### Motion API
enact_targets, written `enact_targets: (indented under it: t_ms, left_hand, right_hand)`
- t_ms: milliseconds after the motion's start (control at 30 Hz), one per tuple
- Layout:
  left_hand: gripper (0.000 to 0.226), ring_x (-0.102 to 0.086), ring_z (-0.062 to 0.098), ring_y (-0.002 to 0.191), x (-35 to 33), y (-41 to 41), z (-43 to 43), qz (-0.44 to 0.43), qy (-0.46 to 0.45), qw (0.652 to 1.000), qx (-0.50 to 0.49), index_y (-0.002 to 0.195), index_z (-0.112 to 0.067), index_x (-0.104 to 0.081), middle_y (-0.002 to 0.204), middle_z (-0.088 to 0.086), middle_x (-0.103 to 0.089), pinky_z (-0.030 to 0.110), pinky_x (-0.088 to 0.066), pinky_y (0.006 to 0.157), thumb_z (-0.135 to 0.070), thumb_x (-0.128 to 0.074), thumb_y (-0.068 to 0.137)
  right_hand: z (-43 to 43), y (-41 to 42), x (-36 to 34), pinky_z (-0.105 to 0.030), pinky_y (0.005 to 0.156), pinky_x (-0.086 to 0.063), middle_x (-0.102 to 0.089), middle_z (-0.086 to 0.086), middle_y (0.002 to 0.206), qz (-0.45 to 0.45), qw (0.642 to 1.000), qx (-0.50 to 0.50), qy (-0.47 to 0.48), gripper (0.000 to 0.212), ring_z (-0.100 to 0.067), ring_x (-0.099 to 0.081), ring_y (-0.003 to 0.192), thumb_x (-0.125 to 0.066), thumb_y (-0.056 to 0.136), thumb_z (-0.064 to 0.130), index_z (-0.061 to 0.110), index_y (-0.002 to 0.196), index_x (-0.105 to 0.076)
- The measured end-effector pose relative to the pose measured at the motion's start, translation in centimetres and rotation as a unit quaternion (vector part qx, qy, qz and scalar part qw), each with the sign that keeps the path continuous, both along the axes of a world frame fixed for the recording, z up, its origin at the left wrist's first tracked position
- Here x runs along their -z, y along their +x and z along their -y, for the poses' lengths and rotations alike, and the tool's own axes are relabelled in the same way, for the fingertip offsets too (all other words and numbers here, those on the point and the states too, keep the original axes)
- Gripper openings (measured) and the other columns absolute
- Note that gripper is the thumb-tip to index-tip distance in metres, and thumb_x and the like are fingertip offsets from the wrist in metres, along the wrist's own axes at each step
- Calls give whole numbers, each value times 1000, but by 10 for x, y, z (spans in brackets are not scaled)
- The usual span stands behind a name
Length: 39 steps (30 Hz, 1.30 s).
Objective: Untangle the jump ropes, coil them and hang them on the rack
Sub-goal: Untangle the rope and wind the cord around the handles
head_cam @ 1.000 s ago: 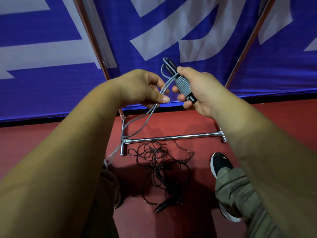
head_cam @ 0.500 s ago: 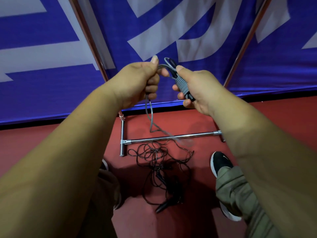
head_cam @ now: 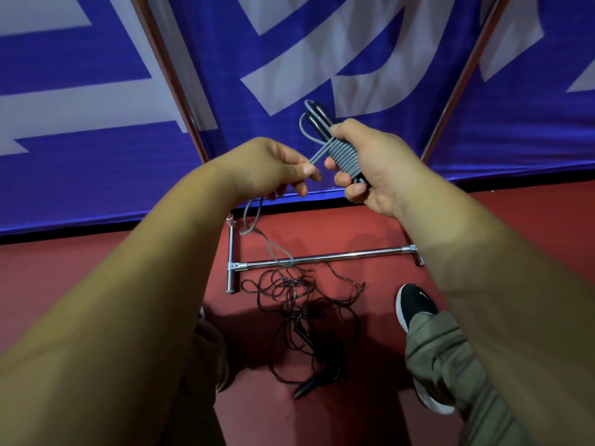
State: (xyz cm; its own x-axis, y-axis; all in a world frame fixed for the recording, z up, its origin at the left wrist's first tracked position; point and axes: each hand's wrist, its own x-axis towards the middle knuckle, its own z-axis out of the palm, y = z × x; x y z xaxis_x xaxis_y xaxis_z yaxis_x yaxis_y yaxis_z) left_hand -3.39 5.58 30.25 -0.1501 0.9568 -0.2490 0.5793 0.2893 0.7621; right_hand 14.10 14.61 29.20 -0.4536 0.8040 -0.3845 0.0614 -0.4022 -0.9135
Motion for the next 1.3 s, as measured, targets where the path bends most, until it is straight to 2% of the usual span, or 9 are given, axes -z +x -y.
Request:
enact_targets:
  t_ms: [167, 267, 400, 567, 700, 800, 967, 1133, 1300]
  left_hand:
    - [20, -63, 12, 68, 6, 0, -2, 19, -17, 1000, -9, 99, -27, -81, 93, 5, -80, 30, -58, 72, -33, -63, 106]
    - [18, -77, 20, 85, 6, -1, -2, 58, -29, 998, -16, 103, -19, -78, 95, 7, -80, 41, -64, 88, -27, -62, 107]
    - [18, -78, 16, 95, 7, -4, 0, 28, -36, 999, -8, 108, -14, -78, 95, -1, -82, 44, -61, 98, -27, -66, 105]
    - [13, -77, 13, 86, 13, -18, 5, 64, 53, 997, -4, 101, -16, -79, 91, 1, -80, 37, -61, 81, -7, -72, 94]
    - [18, -76, 13, 74, 2, -18, 8, 161, 49, 985, 46, 106, 1, -75, 84, 5, -80, 25, -61, 70, 5, -70, 89]
    - [15, -76, 29, 106, 0, -14, 1, 126, 73, 988, 44, 93, -15, -84, 104, 16, -80, 39, -59, 101, -5, -84, 82]
    - [19, -77, 21, 99, -8, -6, 1, 25, 98, 993, 53, 91, -19, -85, 96, 6, -81, 35, -58, 100, -5, -87, 80]
    - [21, -73, 0, 89, -11, -4, -1, -123, 66, 986, 90, 97, -31, -84, 95, -16, -78, 30, -59, 93, -15, -86, 85]
    - [29, -69, -7, 82, -4, 0, -3, -151, 0, 982, 115, 109, -34, -76, 96, -16, -77, 15, -50, 77, -20, -87, 85]
  right_hand:
    - [8, -1, -4, -22, 42, -24, -68, -8, 72, -4, 1000, -20, -2, 20, -15, -44, 48, -65, 96, 29, 10, 100, -65]
    - [12, -1, -3, -21, 41, -24, -66, -8, 75, -18, 999, -47, -5, 22, -13, -44, 49, -70, 97, 32, 10, 99, -66]
    - [15, 1, -6, -20, 36, -25, -65, -9, 81, -38, 991, -123, -24, 24, -12, -42, 51, -73, 98, 33, 10, 98, -66]
    - [19, 9, -13, -16, 33, -21, -64, -5, 81, -9, 953, -290, -90, 33, -6, -35, 47, -66, 97, 36, 7, 110, -64]
    - [25, 15, -16, -15, 33, -20, -65, -8, 83, 43, 905, -406, -123, 35, -6, -37, 43, -67, 87, 37, 7, 105, -65]
    - [25, 17, -12, -15, 35, -22, -65, -10, 80, 112, 886, -436, -110, 24, -11, -39, 46, -70, 91, 31, 9, 90, -63]
    - [19, 17, -4, -17, 37, -29, -65, -7, 79, 191, 893, -401, -72, 21, -12, -45, 53, -73, 99, 29, 12, 95, -61]
    - [9, 10, 11, -20, 50, -43, -72, 0, 82, 283, 919, -273, -34, 15, -8, -58, 58, -76, 97, 29, 17, 101, -67]
    - [4, 4, 19, -21, 53, -39, -67, 3, 75, 262, 951, -160, -42, 7, -7, -55, 52, -69, 97, 21, 21, 93, -63]
